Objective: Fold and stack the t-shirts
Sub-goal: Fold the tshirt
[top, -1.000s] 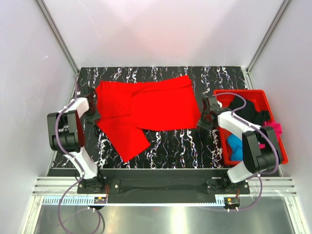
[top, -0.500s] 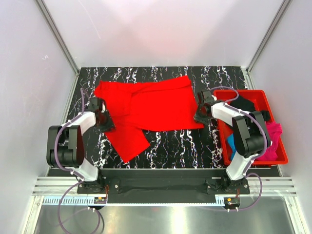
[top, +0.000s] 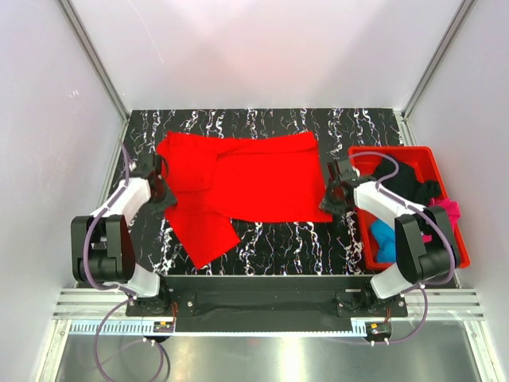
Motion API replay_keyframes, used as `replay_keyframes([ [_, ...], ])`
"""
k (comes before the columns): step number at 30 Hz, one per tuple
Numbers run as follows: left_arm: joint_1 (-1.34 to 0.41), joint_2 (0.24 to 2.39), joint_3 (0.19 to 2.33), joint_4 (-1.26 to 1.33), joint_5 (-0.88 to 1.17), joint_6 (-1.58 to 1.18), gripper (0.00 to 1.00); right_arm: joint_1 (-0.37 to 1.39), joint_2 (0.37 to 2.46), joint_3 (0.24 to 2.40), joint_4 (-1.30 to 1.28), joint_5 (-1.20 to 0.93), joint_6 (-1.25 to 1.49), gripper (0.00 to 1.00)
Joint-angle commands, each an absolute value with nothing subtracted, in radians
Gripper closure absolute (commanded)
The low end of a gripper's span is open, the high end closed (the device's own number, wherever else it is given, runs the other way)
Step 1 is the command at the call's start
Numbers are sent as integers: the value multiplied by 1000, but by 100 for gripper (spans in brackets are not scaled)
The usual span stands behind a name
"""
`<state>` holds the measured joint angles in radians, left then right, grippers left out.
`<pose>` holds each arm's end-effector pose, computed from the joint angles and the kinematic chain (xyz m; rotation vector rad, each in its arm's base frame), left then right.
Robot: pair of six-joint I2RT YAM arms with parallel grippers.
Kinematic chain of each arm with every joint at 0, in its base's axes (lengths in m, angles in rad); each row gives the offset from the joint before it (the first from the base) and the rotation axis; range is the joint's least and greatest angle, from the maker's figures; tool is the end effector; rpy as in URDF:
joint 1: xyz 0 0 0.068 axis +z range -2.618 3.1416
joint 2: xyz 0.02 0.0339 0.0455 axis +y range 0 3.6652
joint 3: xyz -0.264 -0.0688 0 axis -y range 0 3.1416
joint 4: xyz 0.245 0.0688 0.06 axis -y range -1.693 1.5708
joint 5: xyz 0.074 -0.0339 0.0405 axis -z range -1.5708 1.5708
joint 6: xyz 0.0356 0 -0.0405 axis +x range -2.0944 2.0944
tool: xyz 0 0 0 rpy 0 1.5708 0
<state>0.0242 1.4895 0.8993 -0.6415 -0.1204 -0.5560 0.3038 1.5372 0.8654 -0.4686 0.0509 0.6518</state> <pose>0.2717 0.0109 0.1870 -0.8236 2.6586 0.0366 0.2734 0.0838 0.1723 0.4873 2.6847 0.2126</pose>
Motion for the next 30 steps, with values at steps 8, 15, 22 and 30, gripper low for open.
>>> replay_keyframes([
  [8,6,1704,1376,-499,261,-215,43,117,1874,1535,-462,-469,313,58],
  [15,-38,1916,1590,-434,290,-130,44,57,2292,2030,-521,-517,199,46],
  [22,-89,2097,1784,-459,219,-61,44,34,2661,2497,-512,-529,291,45],
  [30,-132,2192,1867,-465,149,50,43,6,2764,2467,-224,-739,469,46],
])
